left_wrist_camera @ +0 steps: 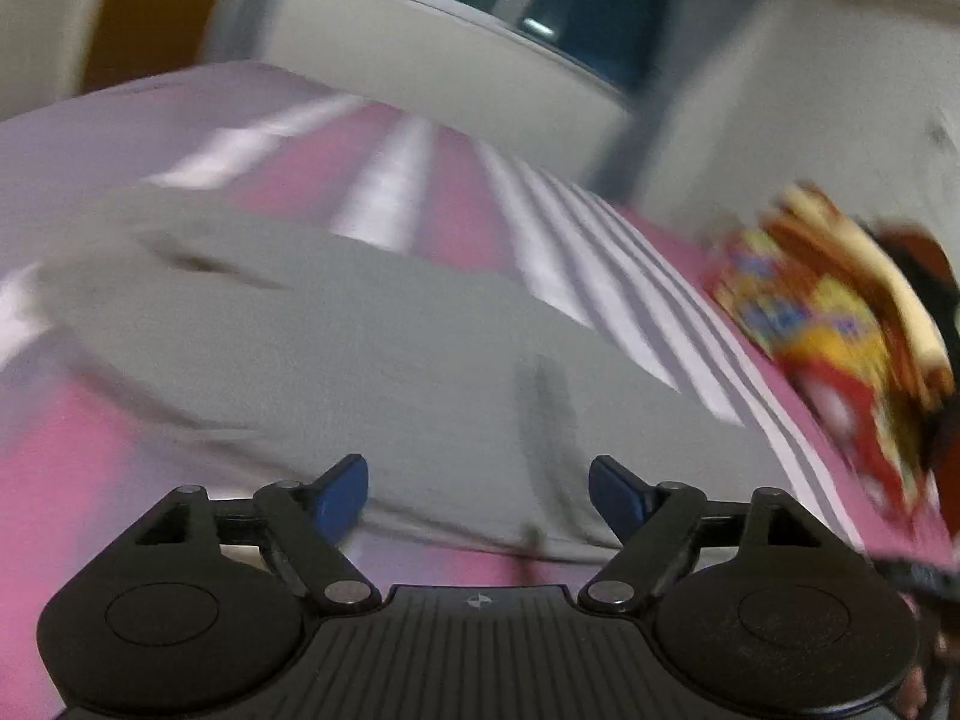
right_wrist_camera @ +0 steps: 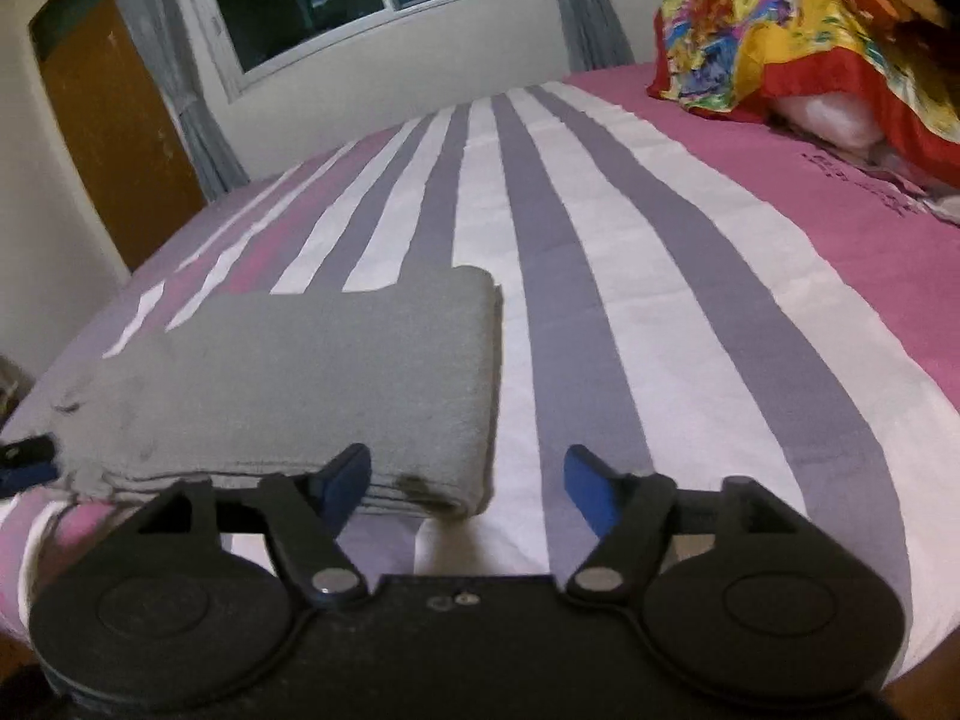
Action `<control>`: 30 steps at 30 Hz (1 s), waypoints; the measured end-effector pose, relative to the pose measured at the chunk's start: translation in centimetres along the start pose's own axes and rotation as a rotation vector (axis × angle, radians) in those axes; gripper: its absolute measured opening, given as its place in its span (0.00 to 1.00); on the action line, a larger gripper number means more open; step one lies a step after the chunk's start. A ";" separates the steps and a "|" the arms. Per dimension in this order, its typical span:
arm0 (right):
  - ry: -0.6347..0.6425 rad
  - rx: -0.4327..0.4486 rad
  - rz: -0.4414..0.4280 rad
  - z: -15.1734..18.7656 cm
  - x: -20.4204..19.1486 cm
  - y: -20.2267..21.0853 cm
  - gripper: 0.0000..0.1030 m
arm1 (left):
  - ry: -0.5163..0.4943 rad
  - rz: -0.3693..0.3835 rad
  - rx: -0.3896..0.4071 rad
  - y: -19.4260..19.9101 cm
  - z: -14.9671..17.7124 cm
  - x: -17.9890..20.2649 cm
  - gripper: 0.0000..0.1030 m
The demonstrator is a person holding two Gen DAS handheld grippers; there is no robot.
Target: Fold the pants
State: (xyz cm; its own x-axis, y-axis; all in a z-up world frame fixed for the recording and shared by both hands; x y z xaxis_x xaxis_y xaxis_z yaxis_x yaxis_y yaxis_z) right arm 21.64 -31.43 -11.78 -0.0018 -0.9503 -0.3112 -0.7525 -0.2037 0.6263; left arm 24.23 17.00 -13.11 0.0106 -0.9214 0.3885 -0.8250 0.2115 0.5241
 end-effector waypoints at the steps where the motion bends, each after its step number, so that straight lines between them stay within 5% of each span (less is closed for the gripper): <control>1: -0.015 -0.004 0.005 0.0 0.3 0.0 0.69 | 0.055 -0.025 0.016 0.5 -0.1 -2.3 0.78; 6: -0.123 0.028 0.026 -0.3 1.7 0.0 0.63 | 0.358 -0.081 0.094 1.1 -1.1 -12.6 0.78; 10: -0.132 0.227 0.168 -0.9 2.2 2.1 0.85 | 0.535 -0.014 0.074 -1.4 -0.9 -18.1 0.78; 17: -0.148 0.090 0.420 -1.3 5.3 -1.7 0.96 | 0.587 0.120 0.097 -6.3 -2.7 -21.7 0.78; 23: -0.143 0.055 0.468 -0.7 5.2 -3.3 1.00 | 0.569 0.235 0.170 -9.7 -3.8 -22.1 0.78; 24: -0.138 0.058 0.477 -0.6 5.1 -3.3 1.00 | 0.571 0.242 0.176 -10.0 -3.8 -22.1 0.71; 25: -0.140 0.062 0.485 -0.6 5.1 -3.3 1.00 | 0.584 0.223 0.175 -10.0 -3.7 -22.2 0.34; 28: -0.155 0.070 0.507 -0.8 5.4 -3.3 1.00 | 0.616 0.281 0.306 -7.8 -2.0 -21.9 0.34; 30: -0.142 0.059 0.520 -1.0 5.3 -3.5 1.00 | 0.618 0.220 0.288 -8.1 -0.2 -22.0 0.33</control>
State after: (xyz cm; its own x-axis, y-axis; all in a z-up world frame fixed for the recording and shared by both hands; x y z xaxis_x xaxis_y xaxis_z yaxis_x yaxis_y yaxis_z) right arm 24.91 -35.99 -14.95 -0.4701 -0.8801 -0.0668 -0.6642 0.3029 0.6834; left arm 30.74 35.65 -25.75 0.0749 -0.4960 0.8651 -0.9604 0.1976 0.1964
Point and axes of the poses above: each gripper's, at about its wrist camera, not at the fingertips, and y roughly against the way its jaws point, x to its right, z to its underside, the point moved 4 cm from there along -y, roughly the way its jaws point, and after that the axes turned 4 degrees about -y, right-handed, at the moved point
